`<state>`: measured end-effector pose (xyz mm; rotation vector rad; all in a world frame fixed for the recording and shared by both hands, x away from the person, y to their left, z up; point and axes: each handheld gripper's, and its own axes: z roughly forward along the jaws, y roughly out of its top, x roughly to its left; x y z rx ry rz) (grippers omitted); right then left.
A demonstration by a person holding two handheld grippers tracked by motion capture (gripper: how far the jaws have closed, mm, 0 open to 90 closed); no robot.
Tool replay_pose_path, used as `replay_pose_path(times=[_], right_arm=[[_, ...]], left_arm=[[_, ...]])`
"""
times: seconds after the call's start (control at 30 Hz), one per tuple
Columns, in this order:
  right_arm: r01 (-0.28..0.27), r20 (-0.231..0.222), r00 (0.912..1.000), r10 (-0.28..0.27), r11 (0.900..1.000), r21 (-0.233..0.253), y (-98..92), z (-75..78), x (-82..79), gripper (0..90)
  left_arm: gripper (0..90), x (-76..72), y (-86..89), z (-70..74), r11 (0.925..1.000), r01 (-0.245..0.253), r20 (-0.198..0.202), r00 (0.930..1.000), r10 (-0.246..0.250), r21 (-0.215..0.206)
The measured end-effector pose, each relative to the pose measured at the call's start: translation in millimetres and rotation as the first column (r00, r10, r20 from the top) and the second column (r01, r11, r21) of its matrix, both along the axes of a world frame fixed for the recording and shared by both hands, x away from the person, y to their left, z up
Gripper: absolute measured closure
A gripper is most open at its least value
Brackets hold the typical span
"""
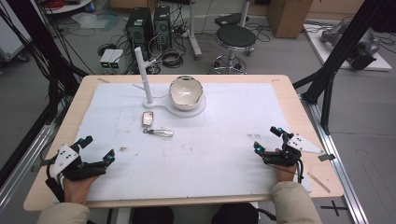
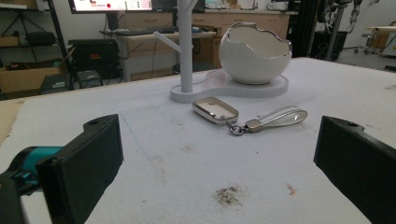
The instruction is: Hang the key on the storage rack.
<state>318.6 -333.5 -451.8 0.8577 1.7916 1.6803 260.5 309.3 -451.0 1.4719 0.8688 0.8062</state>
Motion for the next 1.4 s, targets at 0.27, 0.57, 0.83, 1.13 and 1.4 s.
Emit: replay_pose_path(times=[0.27, 0.57, 0.83, 1.13, 1.4], right_arm=[[0.002, -0.003, 1.0, -0.002, 1.0, -0.004, 0.6, 0.3, 0.1, 2.3], [0.004, 0.002, 1.0, -0.004, 1.0, -0.015, 1.8, 0.4, 0.2, 2.4], [0.003, -0.004, 1.0, -0.003, 1.0, -0.022, 2.7, 0.4, 0.1, 2.4], [0.0, -0.005, 1.0, 0.0, 1.0, -0.024, 2.7, 0.5, -0.1, 2.4], [0.003, -0.004, 1.0, -0.003, 1.0, -0.021, 2.4, 0.5, 0.4, 2.3]], left_arm=[[1.8, 0.7, 0.1, 0.3, 1.0, 0.005, -0.008, 1.0, -0.005, -0.006], [1.7, 0.5, 3.2, 0.3, 0.9984, 0.035, 0.004, 0.9994, -0.035, -0.043], [1.7, 18.5, 9.0, 38.5, 0.9891, 0.147, -0.003, 0.9891, -0.147, -0.01], [1.7, 58.1, -3.1, 87.2, 0.9452, 0.306, -0.077, 0.9512, -0.299, 0.113], [1.7, 99.2, -29.2, 122.4, 0.848, 0.473, -0.173, 0.8799, -0.443, 0.238]])
